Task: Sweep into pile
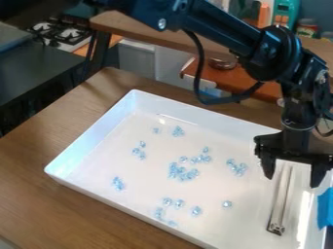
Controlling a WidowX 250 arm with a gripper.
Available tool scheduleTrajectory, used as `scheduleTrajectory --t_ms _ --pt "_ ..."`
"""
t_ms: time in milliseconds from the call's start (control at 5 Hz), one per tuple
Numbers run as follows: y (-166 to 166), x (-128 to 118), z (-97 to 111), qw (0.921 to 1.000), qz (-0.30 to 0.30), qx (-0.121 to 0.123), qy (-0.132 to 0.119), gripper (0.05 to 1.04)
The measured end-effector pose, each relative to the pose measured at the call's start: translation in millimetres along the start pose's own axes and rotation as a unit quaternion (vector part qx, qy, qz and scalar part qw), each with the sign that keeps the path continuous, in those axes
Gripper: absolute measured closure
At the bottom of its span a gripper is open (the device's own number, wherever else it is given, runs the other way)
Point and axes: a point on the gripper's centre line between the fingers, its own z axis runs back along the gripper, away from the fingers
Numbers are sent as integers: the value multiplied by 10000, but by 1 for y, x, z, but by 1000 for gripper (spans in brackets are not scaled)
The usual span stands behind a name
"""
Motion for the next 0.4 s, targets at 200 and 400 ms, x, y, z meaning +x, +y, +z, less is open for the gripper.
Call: scheduleTrajectory --t_ms 200,400 --pt "5 -7 -14 9998 6 98 165 84" --pt "7 -11 -20 9997 4 138 221 84"
